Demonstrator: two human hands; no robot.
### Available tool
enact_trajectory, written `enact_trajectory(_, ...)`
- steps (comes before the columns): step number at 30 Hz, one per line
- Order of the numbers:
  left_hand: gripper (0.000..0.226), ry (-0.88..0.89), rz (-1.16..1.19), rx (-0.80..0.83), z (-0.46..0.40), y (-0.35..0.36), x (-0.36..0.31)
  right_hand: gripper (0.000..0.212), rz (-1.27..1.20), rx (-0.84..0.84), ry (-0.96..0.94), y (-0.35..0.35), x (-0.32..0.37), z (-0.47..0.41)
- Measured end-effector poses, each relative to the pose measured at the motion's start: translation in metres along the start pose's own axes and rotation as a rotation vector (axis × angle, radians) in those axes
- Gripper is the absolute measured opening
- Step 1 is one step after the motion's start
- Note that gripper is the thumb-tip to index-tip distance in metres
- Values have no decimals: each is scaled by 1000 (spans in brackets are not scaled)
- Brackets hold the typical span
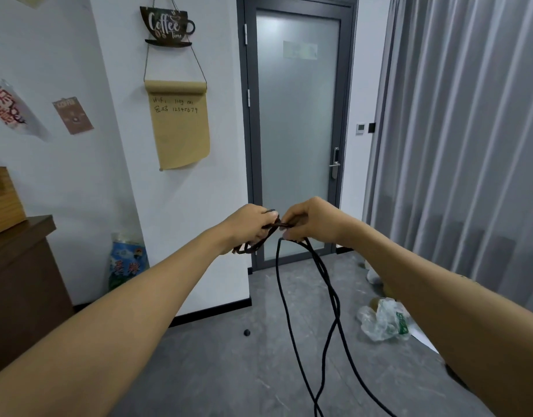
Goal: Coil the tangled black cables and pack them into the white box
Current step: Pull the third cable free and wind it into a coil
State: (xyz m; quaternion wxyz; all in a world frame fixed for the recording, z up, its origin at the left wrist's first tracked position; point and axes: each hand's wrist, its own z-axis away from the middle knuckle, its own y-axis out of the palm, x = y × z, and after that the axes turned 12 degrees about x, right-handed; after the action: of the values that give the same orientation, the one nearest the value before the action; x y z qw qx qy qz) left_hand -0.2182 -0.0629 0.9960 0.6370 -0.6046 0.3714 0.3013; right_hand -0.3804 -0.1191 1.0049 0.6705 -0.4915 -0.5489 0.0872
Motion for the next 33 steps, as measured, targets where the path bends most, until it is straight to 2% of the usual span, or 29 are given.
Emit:
enact_trajectory(3,34,-74,119,-28,0,-6,0,20,62,97,72,10,-8,1)
enact_trajectory(6,34,-118,220,-24,2,-9,3,24,-57,115,116,19,-14,2)
enact_trajectory(9,42,-136,113,6,4,-13,9,28,-156,146,110,18,-14,3)
enact_trajectory(11,42,-146,-18,38,6,-16,13,33,-32,229,110,13,-14,2)
enact_trajectory(13,39,-161,-73,41,7,-17,17,31,235,279,106,11,-13,0)
enact_trajectory(16,42,-166,-62,9,7,-18,23,19,557,189,136,10,-15,-1)
enact_trajectory(21,44,-197,-95,-65,3,-21,29,15,758,40,57,8,-19,4)
enact_trajectory(24,41,-202,-102,-98,2,-23,29,17,745,-14,-46,4,-21,5)
enact_trajectory(27,42,-171,-185,-52,1,-16,20,18,679,-178,-121,-1,-17,5)
enact_trajectory(31,76,-97,-107,122,3,8,-6,20,637,-311,-108,-8,-4,0)
enact_trajectory(33,74,-35,-98,155,1,16,-13,19,590,-328,-69,-10,-1,-2)
